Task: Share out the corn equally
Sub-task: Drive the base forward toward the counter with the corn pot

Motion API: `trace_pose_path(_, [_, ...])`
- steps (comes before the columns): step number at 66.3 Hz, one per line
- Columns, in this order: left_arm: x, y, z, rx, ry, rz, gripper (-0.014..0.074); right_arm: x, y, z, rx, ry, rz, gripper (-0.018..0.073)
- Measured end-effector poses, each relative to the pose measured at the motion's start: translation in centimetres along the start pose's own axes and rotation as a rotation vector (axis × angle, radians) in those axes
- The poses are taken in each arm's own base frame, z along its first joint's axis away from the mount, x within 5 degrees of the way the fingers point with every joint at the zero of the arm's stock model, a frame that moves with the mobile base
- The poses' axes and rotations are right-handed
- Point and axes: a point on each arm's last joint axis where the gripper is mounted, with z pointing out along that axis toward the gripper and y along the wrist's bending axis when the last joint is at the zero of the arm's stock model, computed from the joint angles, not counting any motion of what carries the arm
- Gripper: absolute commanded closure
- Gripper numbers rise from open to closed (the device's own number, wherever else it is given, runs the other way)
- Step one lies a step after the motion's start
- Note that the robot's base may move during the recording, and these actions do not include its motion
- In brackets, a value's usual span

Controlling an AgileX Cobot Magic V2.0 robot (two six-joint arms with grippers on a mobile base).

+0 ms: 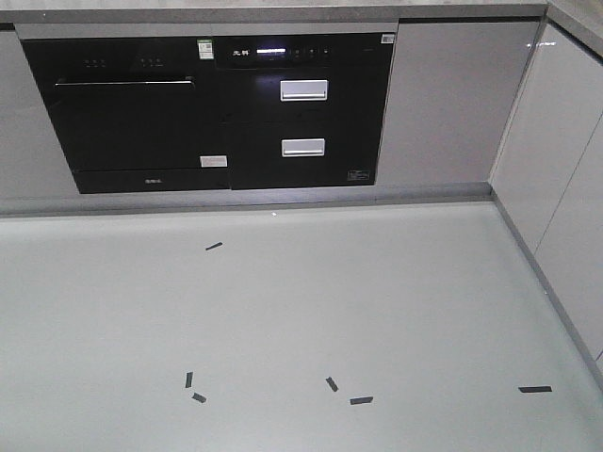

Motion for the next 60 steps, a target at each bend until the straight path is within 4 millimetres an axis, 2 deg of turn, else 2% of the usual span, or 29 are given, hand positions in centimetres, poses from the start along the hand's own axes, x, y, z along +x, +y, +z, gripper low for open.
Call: trace_pose_path(60, [0.00,0.00,0.00,0.000,0.000,0.000,0.0603,0.01,0.00,0.00,0.000,0.001,0.000,0.0565])
